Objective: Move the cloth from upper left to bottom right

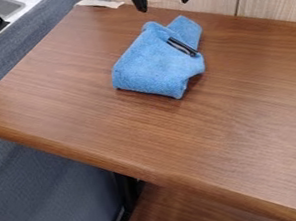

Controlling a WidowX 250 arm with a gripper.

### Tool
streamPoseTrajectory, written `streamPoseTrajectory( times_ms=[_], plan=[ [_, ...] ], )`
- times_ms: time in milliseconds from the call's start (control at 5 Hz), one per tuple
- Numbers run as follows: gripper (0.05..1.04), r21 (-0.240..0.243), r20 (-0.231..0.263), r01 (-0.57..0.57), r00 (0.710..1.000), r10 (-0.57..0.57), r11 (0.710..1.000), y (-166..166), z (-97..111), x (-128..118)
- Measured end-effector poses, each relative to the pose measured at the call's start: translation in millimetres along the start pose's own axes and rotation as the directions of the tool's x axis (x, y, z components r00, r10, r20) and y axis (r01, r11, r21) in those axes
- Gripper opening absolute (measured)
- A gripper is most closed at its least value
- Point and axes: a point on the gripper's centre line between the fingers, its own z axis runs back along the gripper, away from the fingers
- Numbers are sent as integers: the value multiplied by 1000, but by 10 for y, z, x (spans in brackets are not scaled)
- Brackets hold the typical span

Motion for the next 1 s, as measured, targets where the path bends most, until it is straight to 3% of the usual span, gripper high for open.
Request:
streamPoseTrajectory(
  times_ms=[200, 600, 800, 1000],
  plan=[
    [1001, 12, -40, -7, 999, 8, 1000, 40, -158, -40],
    [1001, 57, -53, -9, 998, 12, 998, 196, -471, -120],
    [1001, 108, -64, -38, 997, 45, 993, 380, -618, -172],
    [1001, 189, -92, -52, 993, 70, 981, 552, -774, -246]
  ],
)
